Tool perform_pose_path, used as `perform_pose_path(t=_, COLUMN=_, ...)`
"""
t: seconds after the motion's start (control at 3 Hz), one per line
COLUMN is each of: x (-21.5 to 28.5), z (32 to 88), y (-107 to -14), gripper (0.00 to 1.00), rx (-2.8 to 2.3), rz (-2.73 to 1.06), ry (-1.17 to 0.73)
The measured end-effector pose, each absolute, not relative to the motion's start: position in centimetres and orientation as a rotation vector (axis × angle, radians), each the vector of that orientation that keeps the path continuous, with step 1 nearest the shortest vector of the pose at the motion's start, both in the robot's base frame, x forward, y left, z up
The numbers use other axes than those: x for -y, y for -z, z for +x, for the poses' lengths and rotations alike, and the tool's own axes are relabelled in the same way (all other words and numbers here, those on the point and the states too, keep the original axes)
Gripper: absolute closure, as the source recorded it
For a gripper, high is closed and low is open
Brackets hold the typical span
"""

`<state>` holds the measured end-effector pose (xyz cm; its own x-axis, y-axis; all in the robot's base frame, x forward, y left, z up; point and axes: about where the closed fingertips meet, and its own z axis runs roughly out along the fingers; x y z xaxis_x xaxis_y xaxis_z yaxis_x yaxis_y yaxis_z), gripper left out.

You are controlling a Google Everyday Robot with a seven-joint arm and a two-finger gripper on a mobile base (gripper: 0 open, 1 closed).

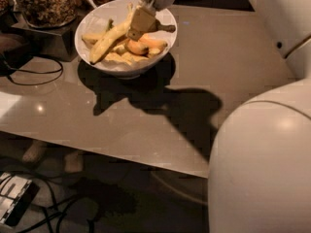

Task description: Pick banana from white bowl

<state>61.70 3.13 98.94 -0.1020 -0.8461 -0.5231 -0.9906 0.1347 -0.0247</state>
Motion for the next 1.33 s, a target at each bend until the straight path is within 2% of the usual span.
perform_pose_path(t=0.33, x=-3.1, z=61.7, y=-98.9, gripper=1.00, rx=-2.006, rz=-1.764, ry=-0.472)
perform_pose_path(t=1.33, x=-5.1, z=52.6, y=-99.8, gripper=1.00, rx=-2.055, rz=-1.738, ry=-0.555)
